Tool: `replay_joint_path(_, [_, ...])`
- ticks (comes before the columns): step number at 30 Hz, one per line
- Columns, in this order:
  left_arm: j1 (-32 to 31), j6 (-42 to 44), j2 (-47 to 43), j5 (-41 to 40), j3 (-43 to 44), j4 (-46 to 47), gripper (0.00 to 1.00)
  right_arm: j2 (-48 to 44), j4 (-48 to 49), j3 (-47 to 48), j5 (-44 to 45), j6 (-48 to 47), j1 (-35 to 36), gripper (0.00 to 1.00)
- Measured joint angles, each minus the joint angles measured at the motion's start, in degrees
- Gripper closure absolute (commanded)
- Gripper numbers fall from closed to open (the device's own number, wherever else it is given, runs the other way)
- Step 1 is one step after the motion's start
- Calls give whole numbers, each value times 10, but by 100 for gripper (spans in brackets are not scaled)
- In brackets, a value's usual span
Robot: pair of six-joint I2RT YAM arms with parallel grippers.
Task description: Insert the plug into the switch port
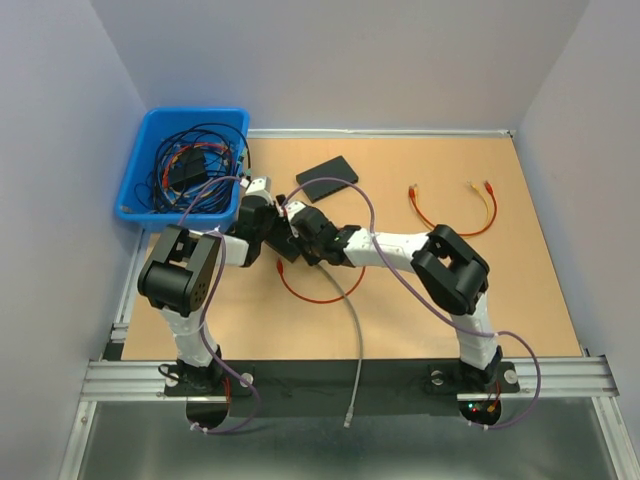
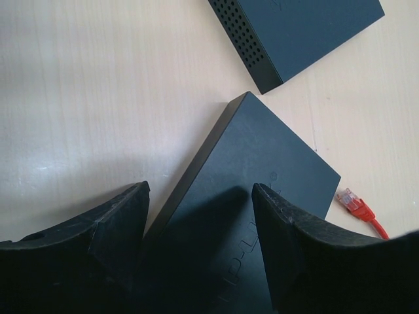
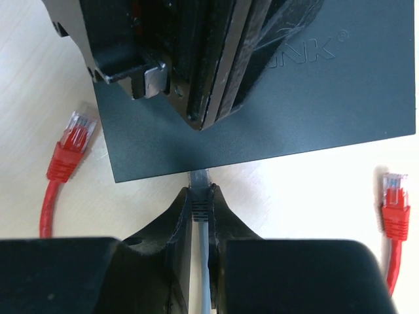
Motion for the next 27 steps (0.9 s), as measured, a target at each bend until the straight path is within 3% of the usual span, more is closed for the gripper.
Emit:
replay_joint_path(7, [4, 13, 5, -25, 7, -1, 27, 29, -19, 49, 0, -19, -5, 100])
replay_joint_path(15, [6, 21, 15, -67, 24, -13, 28, 89, -118, 169, -6, -36, -15, 100])
replay_joint_path(21, [6, 21, 19, -75, 32, -20, 28, 104, -148, 201, -18, -46, -20, 99])
replay_joint_path(27, [6, 21, 19, -75, 32, -20, 28, 103, -142, 195, -21, -55, -20, 85])
